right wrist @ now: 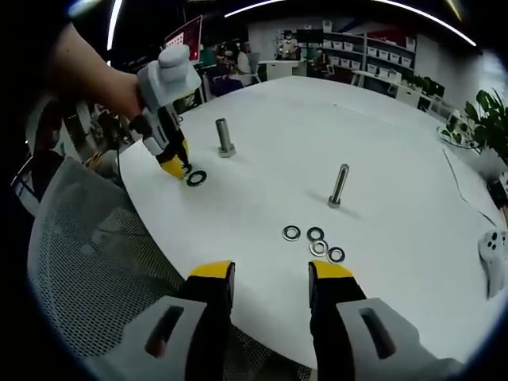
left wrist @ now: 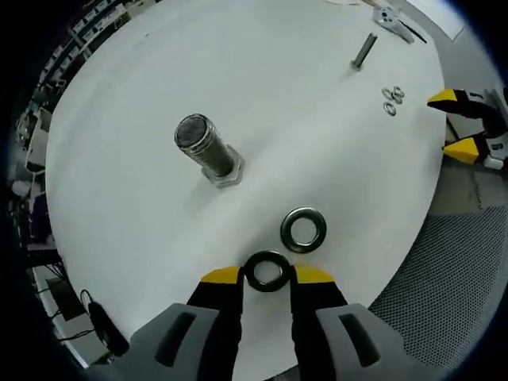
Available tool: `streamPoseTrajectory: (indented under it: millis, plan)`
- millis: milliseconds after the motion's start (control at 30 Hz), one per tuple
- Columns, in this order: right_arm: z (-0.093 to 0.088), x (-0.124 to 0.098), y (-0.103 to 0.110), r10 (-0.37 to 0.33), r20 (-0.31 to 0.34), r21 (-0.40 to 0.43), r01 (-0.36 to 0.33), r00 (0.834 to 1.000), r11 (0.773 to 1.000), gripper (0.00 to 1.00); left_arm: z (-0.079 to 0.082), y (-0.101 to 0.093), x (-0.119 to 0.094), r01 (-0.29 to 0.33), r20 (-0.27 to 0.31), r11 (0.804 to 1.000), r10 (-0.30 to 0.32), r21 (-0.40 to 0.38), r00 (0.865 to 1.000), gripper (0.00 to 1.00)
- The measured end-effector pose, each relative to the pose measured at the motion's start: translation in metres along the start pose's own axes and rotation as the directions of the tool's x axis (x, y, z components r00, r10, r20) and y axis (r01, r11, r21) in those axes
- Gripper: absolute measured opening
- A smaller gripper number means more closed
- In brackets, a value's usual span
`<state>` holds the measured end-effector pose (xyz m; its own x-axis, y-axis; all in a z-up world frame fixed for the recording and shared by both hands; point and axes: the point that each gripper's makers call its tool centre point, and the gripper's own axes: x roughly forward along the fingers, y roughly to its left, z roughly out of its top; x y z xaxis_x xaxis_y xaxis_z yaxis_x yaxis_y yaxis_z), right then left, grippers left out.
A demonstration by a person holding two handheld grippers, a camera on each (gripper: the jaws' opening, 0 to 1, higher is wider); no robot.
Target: Place the washer onto the threaded stud by aligning its center hole with the stud, sliding it down to the base, and recovering from edge contact or off-axis alignment until the washer reaches the visible bottom stop.
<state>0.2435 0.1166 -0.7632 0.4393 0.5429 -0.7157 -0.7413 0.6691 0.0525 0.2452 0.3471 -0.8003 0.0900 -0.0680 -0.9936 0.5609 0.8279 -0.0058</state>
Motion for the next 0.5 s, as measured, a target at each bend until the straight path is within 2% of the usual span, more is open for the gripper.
streamPoseTrajectory:
  millis: [500]
  plan:
    - [-0.0011,0.0005,0.0002,0.0,-0.005,-0.003,0.0,1.0,1.0,0.39,-0.0017,-0.0004,-0.0004,0.006,-0.023,0.999,-0.005,0.042,1.0,0.19]
